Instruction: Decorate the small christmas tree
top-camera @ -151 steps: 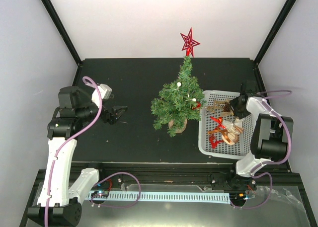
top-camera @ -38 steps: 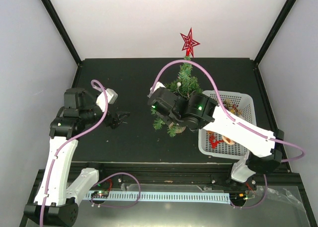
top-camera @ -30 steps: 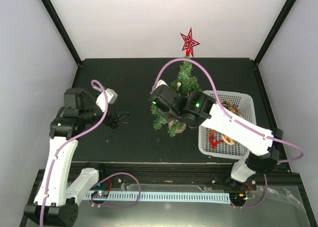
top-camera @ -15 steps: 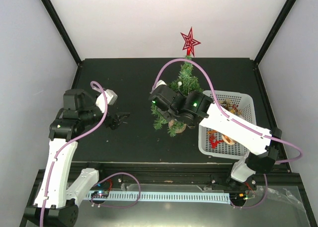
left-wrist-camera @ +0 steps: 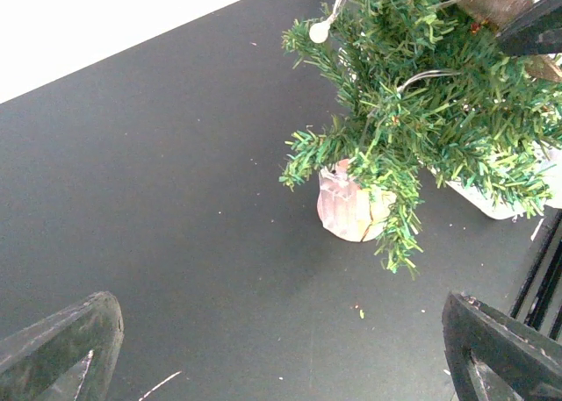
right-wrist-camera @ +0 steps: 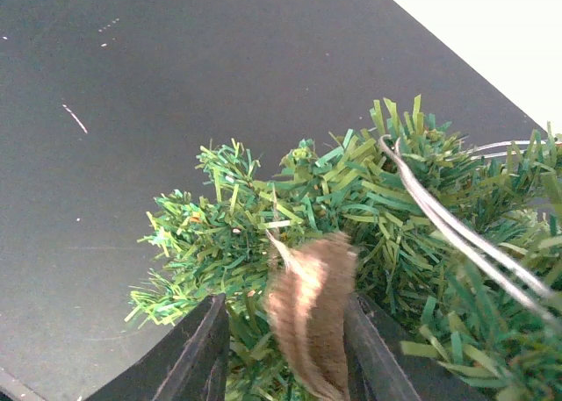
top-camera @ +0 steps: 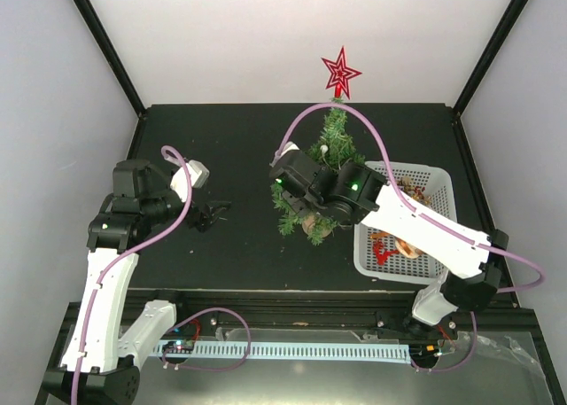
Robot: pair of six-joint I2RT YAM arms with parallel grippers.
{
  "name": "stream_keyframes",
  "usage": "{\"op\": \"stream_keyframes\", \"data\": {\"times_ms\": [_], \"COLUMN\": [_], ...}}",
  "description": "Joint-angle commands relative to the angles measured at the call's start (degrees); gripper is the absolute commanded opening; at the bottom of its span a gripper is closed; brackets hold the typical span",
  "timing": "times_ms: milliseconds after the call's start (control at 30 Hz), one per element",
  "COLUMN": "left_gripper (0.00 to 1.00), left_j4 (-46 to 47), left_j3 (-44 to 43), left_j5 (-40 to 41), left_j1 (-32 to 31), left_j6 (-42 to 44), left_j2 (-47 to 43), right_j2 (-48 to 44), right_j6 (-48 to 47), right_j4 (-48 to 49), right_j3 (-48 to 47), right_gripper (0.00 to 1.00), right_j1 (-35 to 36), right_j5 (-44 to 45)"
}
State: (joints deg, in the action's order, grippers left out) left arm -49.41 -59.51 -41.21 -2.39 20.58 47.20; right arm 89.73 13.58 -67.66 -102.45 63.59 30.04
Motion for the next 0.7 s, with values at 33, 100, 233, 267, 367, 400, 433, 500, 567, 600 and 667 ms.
{"op": "stream_keyframes", "data": {"times_ms": [33, 100, 233, 267, 367, 400, 433, 500, 567, 600, 667], "left_gripper": [0.99, 0.99, 0.99, 0.99, 0.99, 0.99, 0.99, 0.99, 0.99, 0.99, 0.99], "left_j4": [0.7, 0.7, 0.6, 0.6, 0.6, 0.6, 0.6, 0.5, 0.4, 0.5, 0.4], "left_j3": [0.0, 0.0, -0.2, -0.3, -0.3, -0.4, -0.4, -0.5, -0.5, -0.5, -0.5], "left_j5": [0.5, 0.5, 0.4, 0.4, 0.4, 0.4, 0.4, 0.4, 0.4, 0.4, 0.5], "left_j1": [-0.3, -0.3, -0.3, -0.3, -0.3, -0.3, -0.3, -0.3, -0.3, -0.3, -0.3], "left_j6": [0.1, 0.1, 0.1, 0.1, 0.2, 0.2, 0.2, 0.2, 0.2, 0.2, 0.2], "left_j2": [-0.6, -0.5, -0.2, -0.2, 0.1, 0.2, 0.2, 0.3, 0.3, 0.3, 0.2], "right_j2": [-3.2, -3.9, -4.9, -5.1, -5.2, -5.2, -5.3, -5.7, -6.5, -6.9, -7.9], "right_j6": [1.6, 2.0, 2.3, 2.2, 2.3, 2.3, 2.4, 2.4, 2.3, 2.4, 2.6], "right_j4": [1.5, 1.8, 2.6, 2.7, 2.8, 2.9, 3.3, 4.1, 5.1, 5.6, 6.6], "right_j3": [-0.8, -0.8, -0.3, -0.2, -0.2, -0.3, -0.3, -0.3, -0.3, -0.5, -0.6], "right_gripper": [0.37, 0.37, 0.38, 0.37, 0.37, 0.37, 0.37, 0.37, 0.38, 0.38, 0.37], "right_j1": [-0.2, -0.2, -0.2, -0.3, -0.3, -0.2, -0.2, -0.3, -0.2, -0.2, -0.2], "right_j5": [-2.7, -3.8, -5.4, -5.5, -5.7, -5.9, -6.4, -7.3, -8.4, -8.6, -8.8]}}
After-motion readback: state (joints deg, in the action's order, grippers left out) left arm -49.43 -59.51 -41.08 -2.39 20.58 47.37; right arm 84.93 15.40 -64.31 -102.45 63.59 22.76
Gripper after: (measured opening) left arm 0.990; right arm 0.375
